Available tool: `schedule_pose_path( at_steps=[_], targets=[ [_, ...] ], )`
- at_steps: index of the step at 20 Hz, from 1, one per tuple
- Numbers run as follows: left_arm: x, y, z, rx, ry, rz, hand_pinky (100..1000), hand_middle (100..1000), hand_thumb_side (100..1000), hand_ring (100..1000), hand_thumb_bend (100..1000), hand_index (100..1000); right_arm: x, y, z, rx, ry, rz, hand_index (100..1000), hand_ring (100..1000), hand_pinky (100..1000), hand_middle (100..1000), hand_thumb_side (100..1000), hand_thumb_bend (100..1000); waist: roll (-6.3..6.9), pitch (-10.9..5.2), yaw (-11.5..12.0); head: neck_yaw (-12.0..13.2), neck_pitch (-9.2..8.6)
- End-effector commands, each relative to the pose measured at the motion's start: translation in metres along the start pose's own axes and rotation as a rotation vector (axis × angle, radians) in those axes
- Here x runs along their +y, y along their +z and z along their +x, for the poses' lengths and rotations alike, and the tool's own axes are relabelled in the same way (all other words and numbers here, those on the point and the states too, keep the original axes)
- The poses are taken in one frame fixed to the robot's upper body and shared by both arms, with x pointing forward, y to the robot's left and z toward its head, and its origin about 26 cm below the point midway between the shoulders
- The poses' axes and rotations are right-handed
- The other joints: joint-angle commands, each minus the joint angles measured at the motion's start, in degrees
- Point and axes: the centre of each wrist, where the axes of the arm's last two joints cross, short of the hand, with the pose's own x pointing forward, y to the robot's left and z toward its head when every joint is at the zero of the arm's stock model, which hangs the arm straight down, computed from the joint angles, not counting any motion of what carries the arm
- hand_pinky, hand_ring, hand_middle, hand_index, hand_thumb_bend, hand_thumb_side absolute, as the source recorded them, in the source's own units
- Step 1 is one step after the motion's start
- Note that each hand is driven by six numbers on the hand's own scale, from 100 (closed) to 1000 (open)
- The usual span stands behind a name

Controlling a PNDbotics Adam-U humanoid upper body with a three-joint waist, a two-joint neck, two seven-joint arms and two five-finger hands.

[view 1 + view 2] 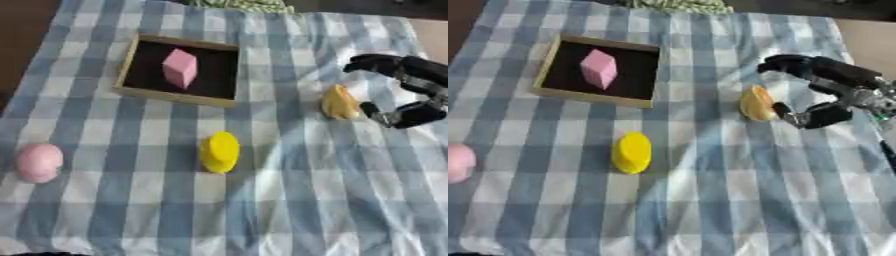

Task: Pick up objects on the table and place them in the box.

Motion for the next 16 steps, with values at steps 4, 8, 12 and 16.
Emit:
schedule_pose_path(
  at_steps=[4, 8, 12, 16],
  targets=[
    [0.005, -0.003, 0.007, -0.009, -0.028, -0.015, 795, 825, 565, 963, 100, 840, -0.015, -0.001, 0.003, -0.138, 0.108, 0.179, 1000, 1000, 1000, 887, 236, 100, -0.59, -0.42, 0.0, 0.0, 0.22],
    [0.005, -0.002, 0.007, -0.008, -0.026, -0.016, 795, 826, 565, 964, 100, 840, -0.013, -0.004, 0.003, -0.135, 0.103, 0.196, 1000, 1000, 1000, 886, 239, 100, -0.55, -0.34, 0.1, 0.0, 0.22],
    [0.005, -0.002, 0.007, -0.008, -0.024, -0.017, 795, 825, 565, 964, 100, 840, -0.011, -0.007, 0.002, -0.128, 0.094, 0.204, 1000, 1000, 1000, 884, 238, 100, -0.52, -0.29, 0.1, -0.1, 0.22],
    [0.005, -0.002, 0.007, -0.008, -0.023, -0.017, 796, 824, 565, 964, 100, 840, -0.007, -0.01, 0.001, -0.12, 0.087, 0.218, 1000, 1000, 1000, 889, 241, 100, -0.53, -0.24, 0.2, -0.2, 0.22]
  ],
)
